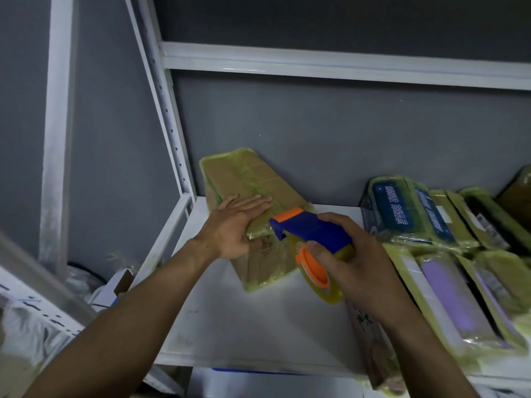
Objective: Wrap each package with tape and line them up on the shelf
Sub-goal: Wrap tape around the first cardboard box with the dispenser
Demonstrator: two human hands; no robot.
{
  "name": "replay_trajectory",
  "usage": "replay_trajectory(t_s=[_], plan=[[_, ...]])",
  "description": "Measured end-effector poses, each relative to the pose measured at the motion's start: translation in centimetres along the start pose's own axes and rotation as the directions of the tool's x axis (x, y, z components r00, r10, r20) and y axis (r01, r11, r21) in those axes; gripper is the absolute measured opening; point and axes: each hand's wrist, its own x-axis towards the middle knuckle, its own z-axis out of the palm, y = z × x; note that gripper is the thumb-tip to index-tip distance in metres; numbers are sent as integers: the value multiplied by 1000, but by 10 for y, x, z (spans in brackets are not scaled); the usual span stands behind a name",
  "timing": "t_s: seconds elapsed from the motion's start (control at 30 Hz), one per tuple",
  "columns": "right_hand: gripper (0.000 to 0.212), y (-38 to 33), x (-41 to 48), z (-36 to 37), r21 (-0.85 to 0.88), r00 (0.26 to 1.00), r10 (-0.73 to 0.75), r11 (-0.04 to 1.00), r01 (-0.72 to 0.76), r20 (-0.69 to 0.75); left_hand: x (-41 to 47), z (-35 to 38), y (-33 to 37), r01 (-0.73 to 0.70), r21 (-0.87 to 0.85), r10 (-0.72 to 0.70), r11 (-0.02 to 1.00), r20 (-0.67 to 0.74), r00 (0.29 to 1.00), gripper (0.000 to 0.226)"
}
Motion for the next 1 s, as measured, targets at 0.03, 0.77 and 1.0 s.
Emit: replay_trajectory(t_s=[0.03,0.77,1.0], plan=[[47,1,-2,1,-2,1000,-2,1000,2,-8,2,1,-2,-3,-2,3,1000,3,1000,92],[56,55,-21,20,-28,905,330,942,-335,267,19,-21,4,97,-147,-51,984,287,956,59],[75,59,1,37,-28,863,460,885,-464,209,26,-5,24,276,-239,-251,931,129,959,59]])
